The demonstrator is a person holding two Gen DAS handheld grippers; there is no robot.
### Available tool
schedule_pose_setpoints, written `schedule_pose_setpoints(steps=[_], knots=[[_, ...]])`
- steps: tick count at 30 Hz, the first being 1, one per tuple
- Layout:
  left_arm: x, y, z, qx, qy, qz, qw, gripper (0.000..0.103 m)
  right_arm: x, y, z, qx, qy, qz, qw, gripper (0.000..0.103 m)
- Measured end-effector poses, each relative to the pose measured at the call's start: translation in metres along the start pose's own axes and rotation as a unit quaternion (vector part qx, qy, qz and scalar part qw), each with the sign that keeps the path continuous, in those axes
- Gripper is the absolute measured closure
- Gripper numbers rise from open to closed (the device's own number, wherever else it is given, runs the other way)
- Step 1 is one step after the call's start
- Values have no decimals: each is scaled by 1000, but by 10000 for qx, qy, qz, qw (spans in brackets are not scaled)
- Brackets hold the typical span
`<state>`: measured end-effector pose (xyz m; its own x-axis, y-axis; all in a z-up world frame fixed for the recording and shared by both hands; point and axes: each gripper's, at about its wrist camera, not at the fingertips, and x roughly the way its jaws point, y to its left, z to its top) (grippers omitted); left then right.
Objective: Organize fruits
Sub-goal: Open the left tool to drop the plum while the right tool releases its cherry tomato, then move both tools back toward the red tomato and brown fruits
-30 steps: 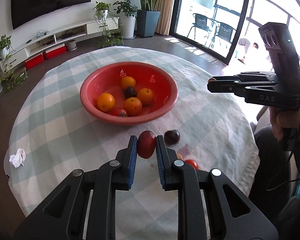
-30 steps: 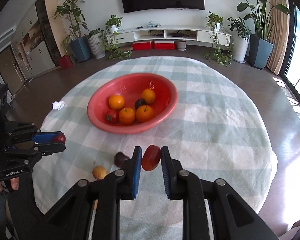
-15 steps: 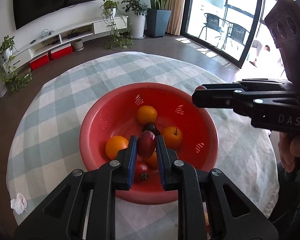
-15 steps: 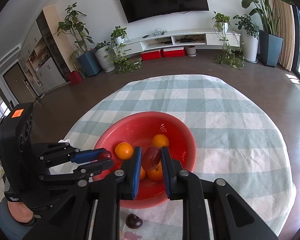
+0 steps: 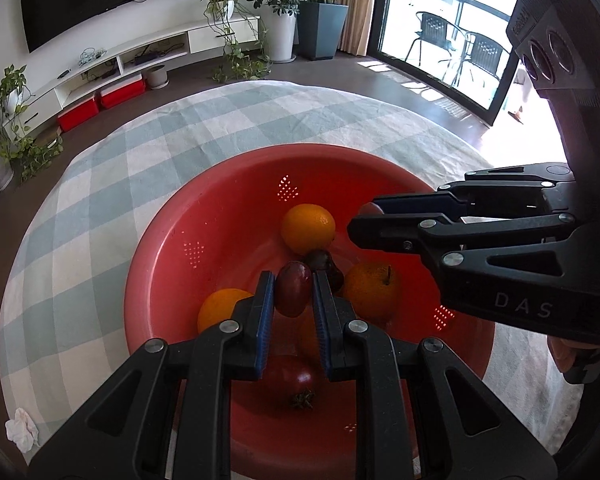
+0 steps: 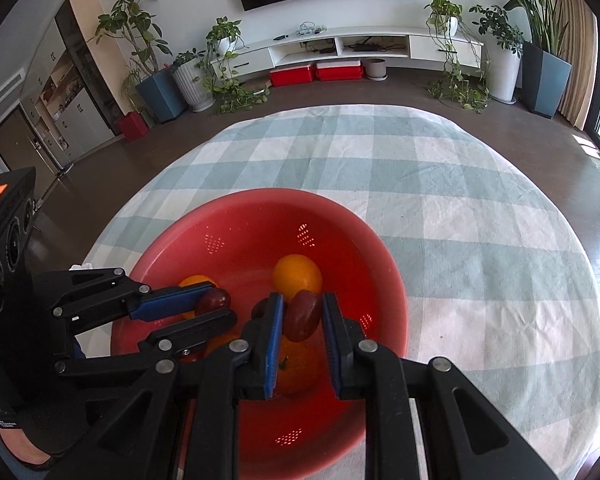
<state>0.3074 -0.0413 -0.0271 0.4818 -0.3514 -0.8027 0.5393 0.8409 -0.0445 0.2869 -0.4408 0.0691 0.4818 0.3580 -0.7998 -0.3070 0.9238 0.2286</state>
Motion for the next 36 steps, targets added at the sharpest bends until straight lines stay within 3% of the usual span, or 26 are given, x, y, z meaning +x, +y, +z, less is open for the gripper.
schedule_pose_setpoints(steps=[20,22,24,26,28,30,33,36], knots=[[4,-3,-6,-90,32,105,9999,82,13,9,-3,-438,21,-254,9987,80],[2,-4,-7,-62,-18,66,10000,73,13,9,-4,-440,32,-264,9987,80],[0,-6,-8,-34,-28,70,10000,71,11,11,-4,-471,-29,-263,9985,69],[-1,-7,-8,-47,-35,-25,10000,64,10,11,-4,-504,-52,-374,9980,66],[-4,-13,-9,24,-101,-117,9999,45,6,8,-4,-433,-88,-332,9985,62],[-9,-20,-9,125,-169,16,9998,33,2,8,-5,-413,-109,-335,9985,60],[-24,-25,-9,139,-304,-8,9994,28,-9,9,-8,-405,-198,-335,9984,55],[-46,-28,-13,104,-496,39,9987,14,-30,9,-13,-320,-389,-259,9984,48]])
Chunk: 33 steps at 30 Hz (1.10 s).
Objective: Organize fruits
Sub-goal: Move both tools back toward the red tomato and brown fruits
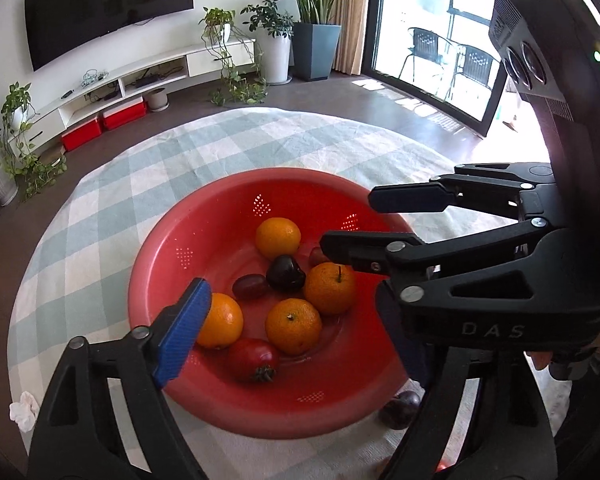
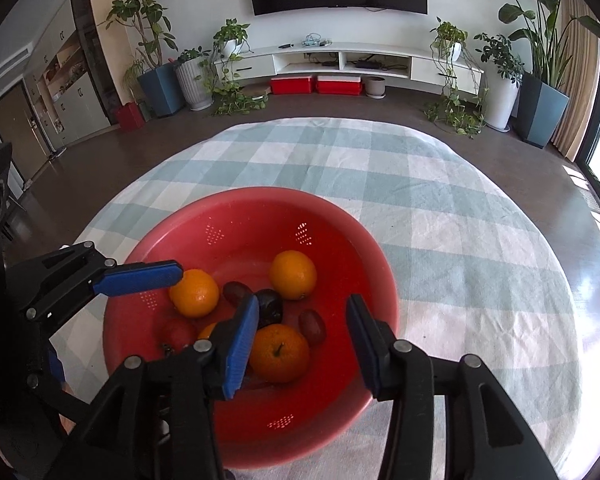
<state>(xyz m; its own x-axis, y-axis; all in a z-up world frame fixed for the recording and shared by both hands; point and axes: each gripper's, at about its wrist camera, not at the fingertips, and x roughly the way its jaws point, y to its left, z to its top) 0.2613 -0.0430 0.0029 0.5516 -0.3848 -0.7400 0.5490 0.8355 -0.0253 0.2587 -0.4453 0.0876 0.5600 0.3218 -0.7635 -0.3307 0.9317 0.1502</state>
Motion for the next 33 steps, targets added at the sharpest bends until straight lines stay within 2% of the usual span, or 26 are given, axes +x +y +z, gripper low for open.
schedule_pose_setpoints(steps=[4,8,12,17,24,29,33], knots=[[-35,-3,-10,-114,-219,43,9997,2,-38,-6,-10,257,-343,150,9990,37],[-67,-5,-32,-331,-314,93,9989,1,-77,-9,-29,500,-638,324,9962,25],[-91,-6,-63,-670,-341,121,9971,0,-104,-3,-61,566,-729,474,9946,24],[-114,-19,-105,-898,-356,71,9953,0,-118,13,-106,614,-618,540,9947,23],[-137,-47,-157,-1046,-356,-71,9939,0,-108,40,-161,554,-191,660,9961,23],[-145,-63,-186,-1159,-296,-204,9926,0,-100,60,-167,290,19,635,9976,24],[-143,-69,-197,-1142,-89,-116,9934,0,-93,68,-159,178,169,595,9979,25]])
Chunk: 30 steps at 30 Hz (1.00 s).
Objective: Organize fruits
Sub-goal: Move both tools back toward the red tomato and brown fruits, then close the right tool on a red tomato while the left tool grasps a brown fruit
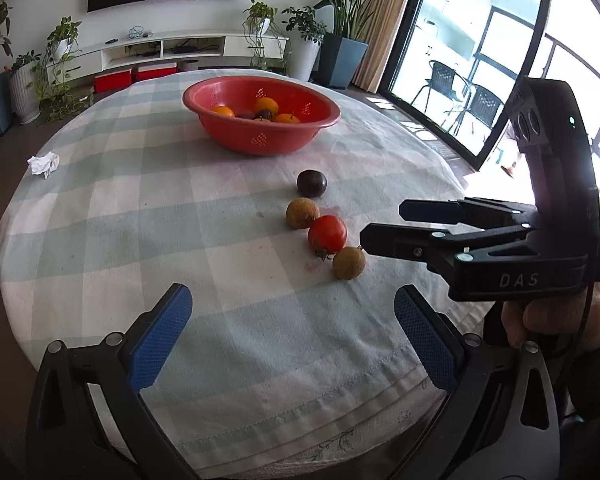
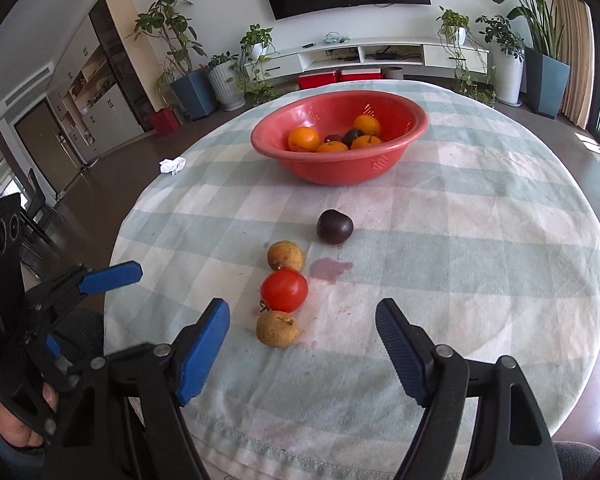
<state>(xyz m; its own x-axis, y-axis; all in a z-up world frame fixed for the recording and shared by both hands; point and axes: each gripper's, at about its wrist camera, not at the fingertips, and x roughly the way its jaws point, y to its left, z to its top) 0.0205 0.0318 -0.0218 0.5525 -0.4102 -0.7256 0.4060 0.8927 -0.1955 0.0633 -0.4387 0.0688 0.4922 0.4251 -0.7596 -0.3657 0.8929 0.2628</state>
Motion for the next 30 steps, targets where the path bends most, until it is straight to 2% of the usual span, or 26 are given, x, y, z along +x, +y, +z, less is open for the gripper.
schedule_pose_setpoints(steps=[6,9,14,17,30], knots=[[-2,1,-4,-41,-20,0,10000,0,22,7,12,-138,456,-167,9987,34],[-2,4,-2,-67,-26,-22,10000,0,31,9,17,-198,611,-220,9977,36],[0,6,-4,-109,9,-52,9999,0,46,11,21,-225,848,-190,9960,41],[1,8,-5,-138,21,-77,9999,0,54,13,21,-239,976,-155,9948,48],[7,9,-8,-132,83,-154,9998,0,60,12,23,-302,1062,-134,9938,64]])
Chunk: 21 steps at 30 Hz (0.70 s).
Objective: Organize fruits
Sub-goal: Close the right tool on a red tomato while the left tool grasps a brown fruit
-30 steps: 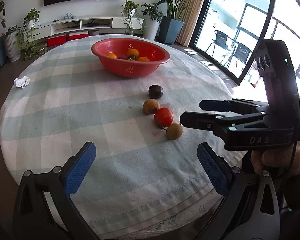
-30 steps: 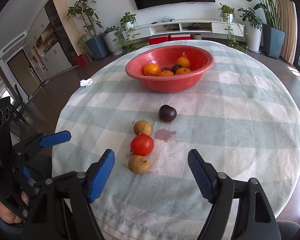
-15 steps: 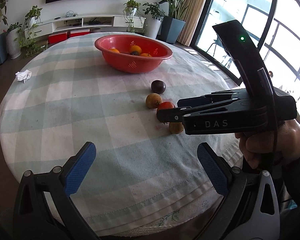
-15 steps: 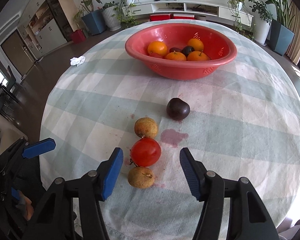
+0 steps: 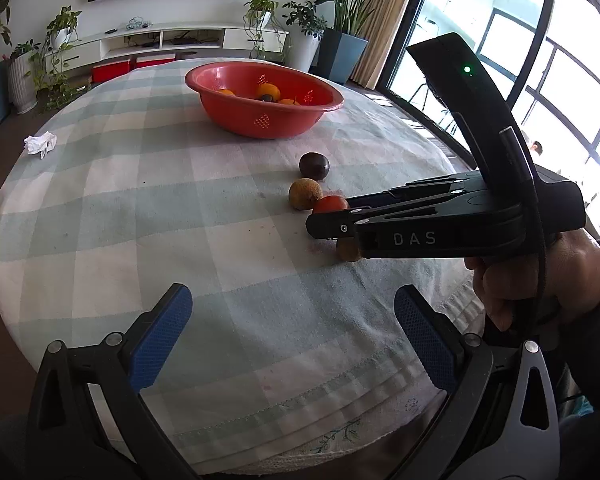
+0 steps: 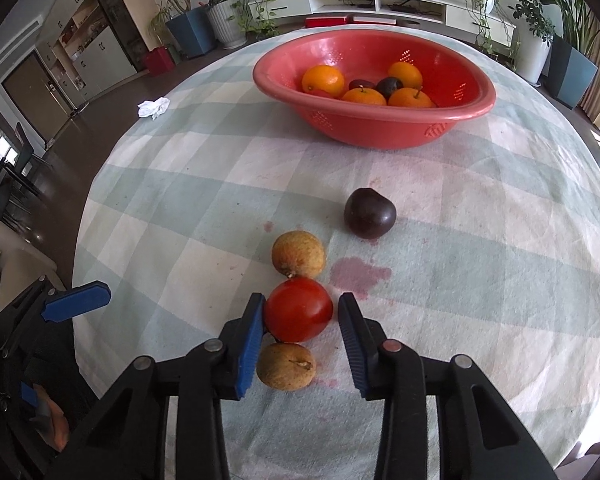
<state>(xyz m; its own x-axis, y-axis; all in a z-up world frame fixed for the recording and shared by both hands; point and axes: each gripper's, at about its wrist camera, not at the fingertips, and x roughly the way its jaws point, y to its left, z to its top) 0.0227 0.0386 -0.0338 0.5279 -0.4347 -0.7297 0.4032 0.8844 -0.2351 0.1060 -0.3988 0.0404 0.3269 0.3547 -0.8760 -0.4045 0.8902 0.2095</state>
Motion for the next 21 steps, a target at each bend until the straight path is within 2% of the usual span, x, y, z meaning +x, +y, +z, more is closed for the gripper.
schedule_pose_setpoints(steps=[7,12,21], knots=[[2,0,0,10,38,38,10000,0,-3,-3,-2,73,-28,113,9999,67],[7,-5,5,70,111,-20,9999,0,-18,-15,-6,309,-222,289,9989,67],[47,-32,28,485,550,-55,9973,0,-45,-54,-16,938,-653,386,9927,67]])
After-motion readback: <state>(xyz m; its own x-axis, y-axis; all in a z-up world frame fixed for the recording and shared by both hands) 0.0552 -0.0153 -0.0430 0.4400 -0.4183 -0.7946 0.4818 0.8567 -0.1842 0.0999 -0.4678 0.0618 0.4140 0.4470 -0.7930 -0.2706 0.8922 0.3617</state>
